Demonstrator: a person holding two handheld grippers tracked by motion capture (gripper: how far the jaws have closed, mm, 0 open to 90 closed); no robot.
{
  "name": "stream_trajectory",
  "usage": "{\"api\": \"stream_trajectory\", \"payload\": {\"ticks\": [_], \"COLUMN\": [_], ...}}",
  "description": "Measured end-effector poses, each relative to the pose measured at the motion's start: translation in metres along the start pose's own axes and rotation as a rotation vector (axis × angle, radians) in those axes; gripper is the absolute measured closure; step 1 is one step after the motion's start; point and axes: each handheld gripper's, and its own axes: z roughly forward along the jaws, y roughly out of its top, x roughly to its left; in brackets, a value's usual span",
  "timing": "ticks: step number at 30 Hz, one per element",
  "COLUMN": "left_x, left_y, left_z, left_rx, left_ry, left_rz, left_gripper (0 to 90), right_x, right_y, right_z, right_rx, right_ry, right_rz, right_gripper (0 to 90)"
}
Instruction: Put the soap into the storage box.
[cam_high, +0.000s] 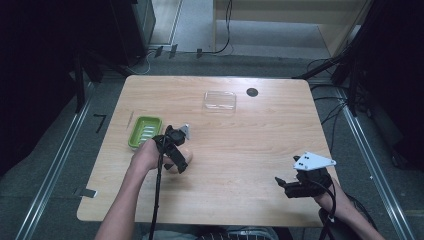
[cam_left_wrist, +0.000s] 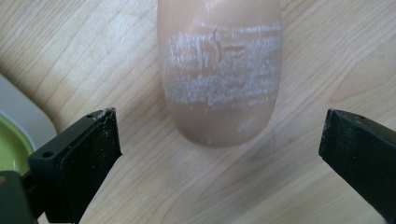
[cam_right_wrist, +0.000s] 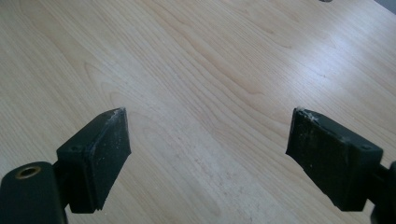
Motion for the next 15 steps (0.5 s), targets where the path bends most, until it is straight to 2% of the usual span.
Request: {"api": "stream_trajectory", "payload": {"ticks": [9, 15], "left_x": [0.000, 0.000], "left_y": [0.010, 0.013], "left_z": [0.009, 0.016], "left_rx": [0.006, 0.002], "left_ry": [0.001, 0.007], "left_rz": [0.001, -0.014], "left_gripper": [0.0, 0.0], "right_x": [0.000, 0.000], "right_y": [0.000, 0.000], "right_z": [0.000, 0.000], "right_rx": [0.002, 0.000], "right_ry": [0.000, 0.000], "right_rz": [0.001, -0.001], "right_gripper": [13.4, 13.4]}}
